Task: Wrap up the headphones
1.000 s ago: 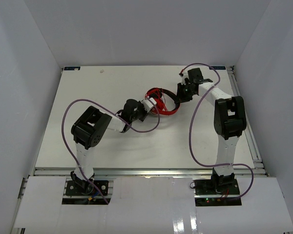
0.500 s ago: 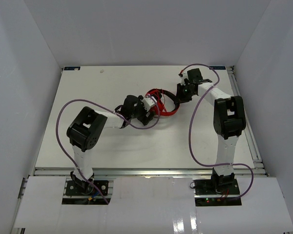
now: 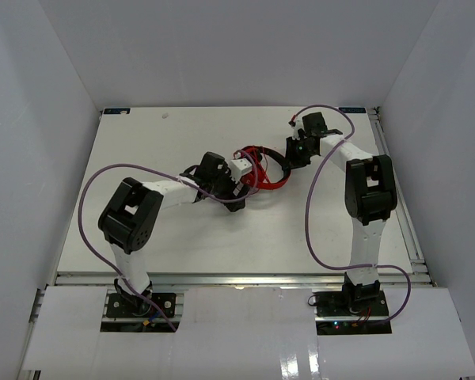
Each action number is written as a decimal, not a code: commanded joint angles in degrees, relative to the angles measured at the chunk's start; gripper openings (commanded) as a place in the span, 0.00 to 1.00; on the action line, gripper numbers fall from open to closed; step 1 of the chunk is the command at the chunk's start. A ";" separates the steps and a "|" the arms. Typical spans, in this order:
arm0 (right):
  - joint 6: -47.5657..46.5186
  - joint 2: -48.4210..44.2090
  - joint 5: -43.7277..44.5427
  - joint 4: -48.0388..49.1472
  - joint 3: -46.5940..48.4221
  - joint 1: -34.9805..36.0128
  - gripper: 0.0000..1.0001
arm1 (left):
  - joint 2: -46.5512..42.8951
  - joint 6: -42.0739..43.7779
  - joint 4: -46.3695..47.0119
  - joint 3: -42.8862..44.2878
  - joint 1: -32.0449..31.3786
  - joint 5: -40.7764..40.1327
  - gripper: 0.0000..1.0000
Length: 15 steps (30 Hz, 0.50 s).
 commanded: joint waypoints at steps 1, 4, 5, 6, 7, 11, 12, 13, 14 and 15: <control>-1.05 -1.08 -1.00 2.10 2.73 0.26 0.08 | -4.60 -6.27 -10.63 -0.35 -0.16 1.63 0.98; -2.62 -2.07 0.32 2.27 2.29 0.29 0.08 | -9.67 -8.70 -11.51 -2.08 -0.13 0.97 0.98; -3.23 -2.58 1.08 2.27 1.98 0.34 0.08 | -11.09 -9.46 -11.96 -2.44 -0.08 0.81 0.98; -3.83 -3.02 1.73 2.51 1.15 0.49 0.08 | -12.63 -10.73 -12.68 -2.58 -0.07 0.70 0.98; -4.40 -3.49 2.36 2.78 0.34 0.65 0.08 | -14.25 -11.89 -13.48 -2.71 -0.07 0.44 0.98; -5.42 -5.84 3.16 4.28 -3.05 1.28 0.08 | -21.68 -17.35 -18.68 -2.45 0.16 -4.16 0.98; -5.33 -6.45 3.16 4.66 -3.81 1.55 0.08 | -23.99 -18.59 -19.80 -2.68 0.29 -5.35 0.98; -5.25 -6.98 3.23 4.99 -4.54 1.86 0.08 | -26.27 -19.83 -20.59 -3.08 0.44 -6.35 0.98; -5.25 -7.37 3.34 5.27 -5.03 2.18 0.08 | -28.41 -20.93 -21.04 -3.58 0.66 -7.28 0.98; -5.21 -7.76 3.42 5.51 -5.30 2.68 0.08 | -30.51 -22.05 -21.41 -4.08 0.96 -8.24 0.98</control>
